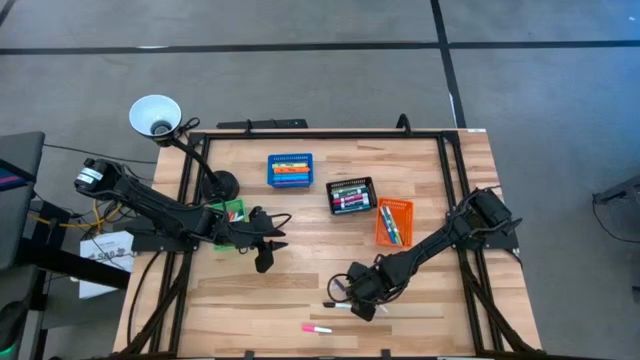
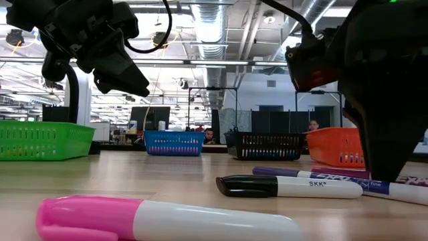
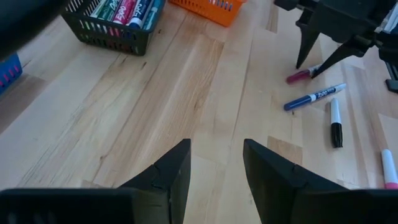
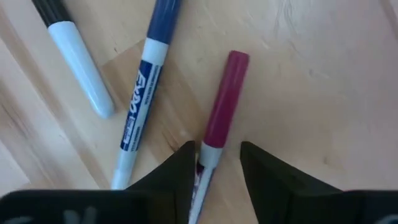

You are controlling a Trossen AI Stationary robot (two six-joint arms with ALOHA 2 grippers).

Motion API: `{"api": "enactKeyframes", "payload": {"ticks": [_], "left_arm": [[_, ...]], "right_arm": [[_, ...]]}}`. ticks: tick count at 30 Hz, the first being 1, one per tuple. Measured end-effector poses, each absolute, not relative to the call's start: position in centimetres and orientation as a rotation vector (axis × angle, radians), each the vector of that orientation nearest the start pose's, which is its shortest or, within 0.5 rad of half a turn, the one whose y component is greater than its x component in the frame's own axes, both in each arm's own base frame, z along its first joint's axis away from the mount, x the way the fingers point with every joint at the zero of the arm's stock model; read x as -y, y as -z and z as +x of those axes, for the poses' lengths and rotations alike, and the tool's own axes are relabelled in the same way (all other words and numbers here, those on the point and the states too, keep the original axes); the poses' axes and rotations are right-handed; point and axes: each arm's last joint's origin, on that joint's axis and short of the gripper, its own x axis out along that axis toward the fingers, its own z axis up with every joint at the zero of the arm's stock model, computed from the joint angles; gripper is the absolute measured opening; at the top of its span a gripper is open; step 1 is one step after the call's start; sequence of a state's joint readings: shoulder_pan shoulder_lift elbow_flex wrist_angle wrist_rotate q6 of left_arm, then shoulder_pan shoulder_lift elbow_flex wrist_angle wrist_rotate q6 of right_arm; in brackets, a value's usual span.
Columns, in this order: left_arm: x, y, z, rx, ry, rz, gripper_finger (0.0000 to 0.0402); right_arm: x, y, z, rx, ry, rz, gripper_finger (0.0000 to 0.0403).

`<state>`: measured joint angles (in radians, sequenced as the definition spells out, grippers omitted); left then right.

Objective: Pick & Place Markers
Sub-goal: Put the violet marker pen into the orange basket

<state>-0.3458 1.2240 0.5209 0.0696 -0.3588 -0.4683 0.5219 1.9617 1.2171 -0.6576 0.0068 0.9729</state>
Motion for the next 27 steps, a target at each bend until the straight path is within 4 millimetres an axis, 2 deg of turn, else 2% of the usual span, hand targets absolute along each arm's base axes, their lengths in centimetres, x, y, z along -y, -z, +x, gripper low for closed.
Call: {"api": "enactKeyframes", "payload": {"ticks": [6,9,11,14,18,22,25,27], "left_arm": [[6.9,-18.3,22.2,-0.576,-0.15,-0.236,0.0142],[6.9,-18.3,22.2,-0.576,-0.15,-0.236,0.0142],[6.9,-18.3,22.2,-0.576,-0.15,-0.236,0.0142],[6.9,-18.3,22.2,-0.576,-0.15,-0.236,0.0142],[6.9,-18.3,22.2,-0.574,-0.15,-0.236,0.0142],[6.9,-18.3,22.2,-0.573,-0.149,-0.237,0.0142],[6.9,-18.3,22.2,-0.573,-0.15,-0.237,0.0142],[6.9,-18.3,22.2,-0.573,-0.149,-0.237,0.0142]], "right_arm": [[-17.1,-12.8,31.3,-1.43,0.281,0.439,0.0061],[-16.8,-13.8,31.5,-1.443,0.276,0.455,0.0026],[-16.3,-14.9,31.4,-1.464,0.275,0.425,0.0017],[-15.6,-18.0,31.5,-1.419,0.246,0.38,0.0022],[-13.5,-21.4,29.7,-1.411,0.407,0.277,0.0052],[-10.5,-25.1,27.2,-1.288,0.678,0.242,0.005],[-8.6,-26.2,25.9,-1.14,0.825,0.28,0.0033],[-7.4,-26.2,25.3,-1.027,0.898,0.343,0.0024]]}}
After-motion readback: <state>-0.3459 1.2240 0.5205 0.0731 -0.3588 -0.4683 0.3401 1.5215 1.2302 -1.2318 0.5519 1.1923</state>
